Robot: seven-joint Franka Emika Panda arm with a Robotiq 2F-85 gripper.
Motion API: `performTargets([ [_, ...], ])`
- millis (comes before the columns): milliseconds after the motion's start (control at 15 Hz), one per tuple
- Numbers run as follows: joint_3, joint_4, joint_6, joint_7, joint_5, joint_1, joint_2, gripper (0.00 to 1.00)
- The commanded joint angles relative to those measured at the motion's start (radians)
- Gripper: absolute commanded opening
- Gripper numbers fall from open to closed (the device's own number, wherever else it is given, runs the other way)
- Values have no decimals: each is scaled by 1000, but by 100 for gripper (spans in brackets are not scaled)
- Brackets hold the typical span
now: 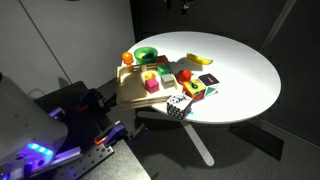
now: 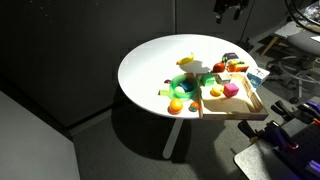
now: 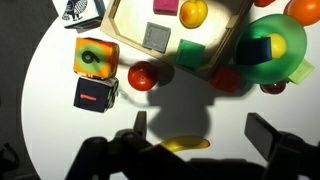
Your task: Put the plushy cube with the number one on it in the crate
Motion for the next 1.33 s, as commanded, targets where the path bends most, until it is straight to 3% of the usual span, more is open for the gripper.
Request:
performTargets([
  [0, 3, 2, -3, 0, 0, -2, 0, 100],
  [933, -37, 51, -10, 3, -12, -36, 82, 100],
  [1267, -63, 74, 46, 0, -48, -48, 150, 100],
])
